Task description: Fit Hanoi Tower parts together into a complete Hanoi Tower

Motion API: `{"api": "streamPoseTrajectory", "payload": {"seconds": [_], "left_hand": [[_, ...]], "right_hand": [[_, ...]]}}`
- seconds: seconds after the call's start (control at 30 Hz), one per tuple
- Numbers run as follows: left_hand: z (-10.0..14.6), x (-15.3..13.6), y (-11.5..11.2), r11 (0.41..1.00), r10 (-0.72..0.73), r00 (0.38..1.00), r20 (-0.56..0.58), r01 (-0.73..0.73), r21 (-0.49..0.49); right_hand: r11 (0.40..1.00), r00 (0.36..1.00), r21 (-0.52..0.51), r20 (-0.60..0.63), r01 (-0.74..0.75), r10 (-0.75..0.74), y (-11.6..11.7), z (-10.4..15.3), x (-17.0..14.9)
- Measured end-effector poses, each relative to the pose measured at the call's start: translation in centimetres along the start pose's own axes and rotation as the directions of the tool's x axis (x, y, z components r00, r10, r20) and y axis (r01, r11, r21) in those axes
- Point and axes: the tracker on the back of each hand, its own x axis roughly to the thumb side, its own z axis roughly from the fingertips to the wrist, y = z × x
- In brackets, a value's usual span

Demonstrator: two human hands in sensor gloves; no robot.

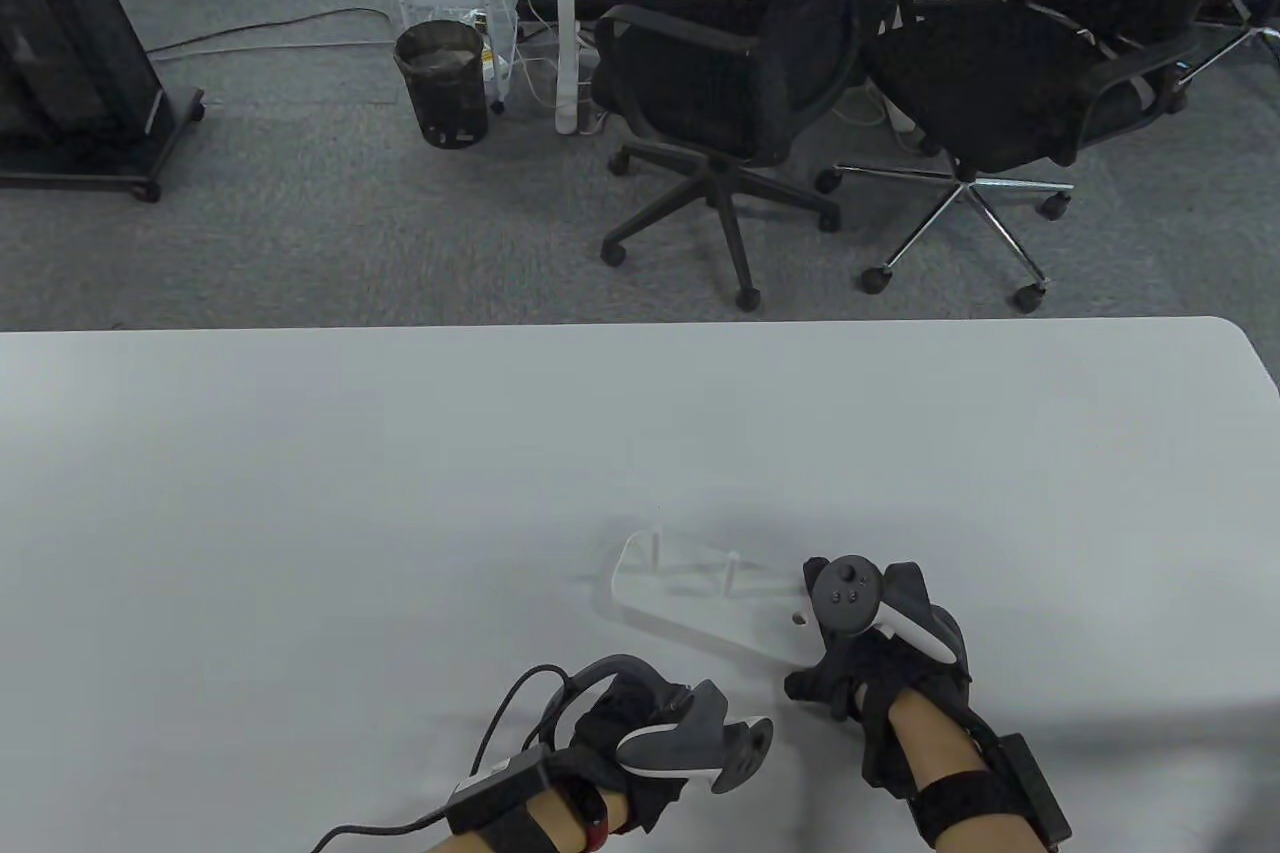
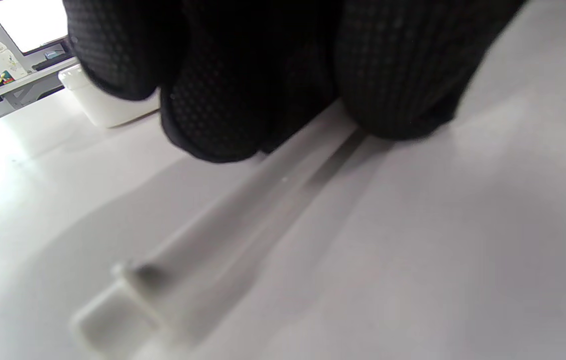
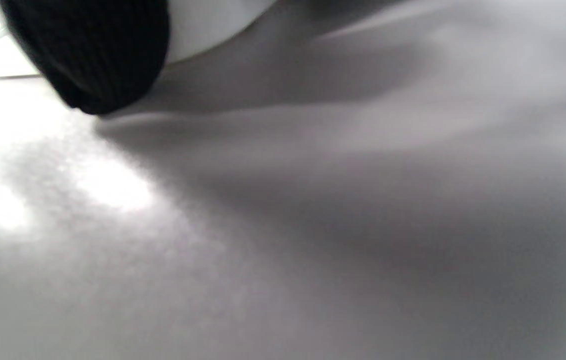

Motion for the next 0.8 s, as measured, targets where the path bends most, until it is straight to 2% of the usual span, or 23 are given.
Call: {"api": "streamPoseTrajectory", "payload": {"seconds": [0.2,0.4,0.8], "left_hand": [[0.0,-0.3,-0.4,1.0,0.002,1.0,0.005,-0.002,0.026],[0.6,-1.5,-0.4,0.998,0.056,0.998,-0.01,-0.056,0.012],[1.7,-3.8,4.8,0.963,0.243,0.969,-0.035,-0.237,0.125]], "right_hand": [[1.0,1.0,0.0,0.0,0.002,-0.002,0.0,0.0,0.0],[1.0,1.0,-0.001,0.001,0.004,-0.004,0.0,0.0,0.0],[1.0,1.0,-0.001,0.002,0.005,-0.005,0.0,0.0,-0.1]]}}
